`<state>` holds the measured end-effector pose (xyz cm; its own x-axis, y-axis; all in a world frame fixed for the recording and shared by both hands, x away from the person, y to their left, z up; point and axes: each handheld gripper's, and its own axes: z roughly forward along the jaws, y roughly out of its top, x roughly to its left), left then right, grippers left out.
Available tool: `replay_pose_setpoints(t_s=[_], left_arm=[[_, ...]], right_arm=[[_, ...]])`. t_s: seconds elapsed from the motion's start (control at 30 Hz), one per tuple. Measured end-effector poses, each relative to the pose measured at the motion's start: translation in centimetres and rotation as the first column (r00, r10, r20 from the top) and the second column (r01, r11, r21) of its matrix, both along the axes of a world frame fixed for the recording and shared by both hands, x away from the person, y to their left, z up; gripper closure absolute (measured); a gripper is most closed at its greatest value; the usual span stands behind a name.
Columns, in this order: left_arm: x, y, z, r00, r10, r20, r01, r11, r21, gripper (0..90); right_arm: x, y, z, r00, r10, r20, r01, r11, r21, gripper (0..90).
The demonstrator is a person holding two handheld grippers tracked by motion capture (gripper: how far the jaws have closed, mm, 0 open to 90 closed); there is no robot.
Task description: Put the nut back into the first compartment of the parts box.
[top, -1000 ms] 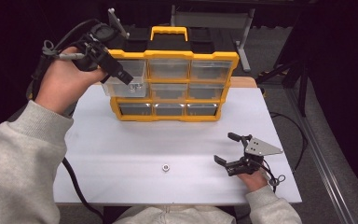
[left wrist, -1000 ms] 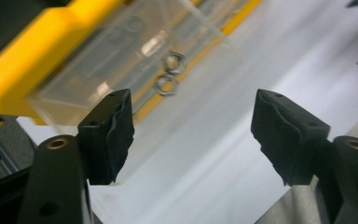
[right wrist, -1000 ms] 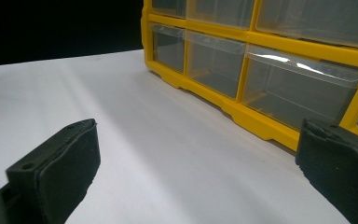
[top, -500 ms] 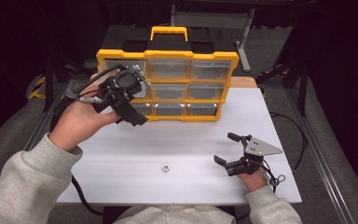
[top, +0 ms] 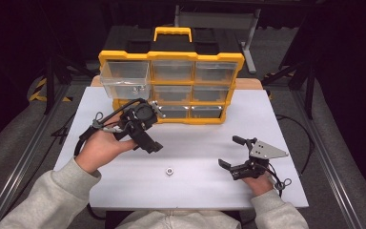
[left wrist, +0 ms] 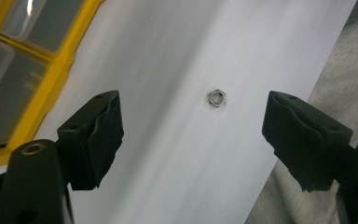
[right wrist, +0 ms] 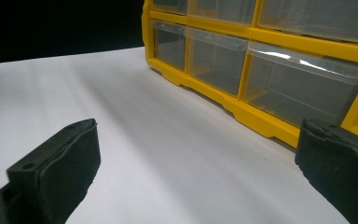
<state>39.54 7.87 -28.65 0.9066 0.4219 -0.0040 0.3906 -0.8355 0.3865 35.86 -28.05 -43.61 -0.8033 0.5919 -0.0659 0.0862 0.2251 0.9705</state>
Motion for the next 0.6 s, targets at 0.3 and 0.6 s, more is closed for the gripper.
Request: replay_pose_setpoints(t_s=[0.3,0.6], left_arm=[[0.1,-1.3,-5.0,0.9994,-0.012,-0.034,0.012,0.9999,0.009,22.3],[0.3,-2.5,-9.2,0.9959,-0.028,-0.086,0.031,0.9991,0.030,21.9]], right_arm=[[0.0,0.0,0.0,1.0000,0.002,0.000,-0.002,1.0000,0.003,0.5],[0.0,-0.1,0.0,1.0000,0.003,-0.001,-0.003,1.0000,0.004,0.5]])
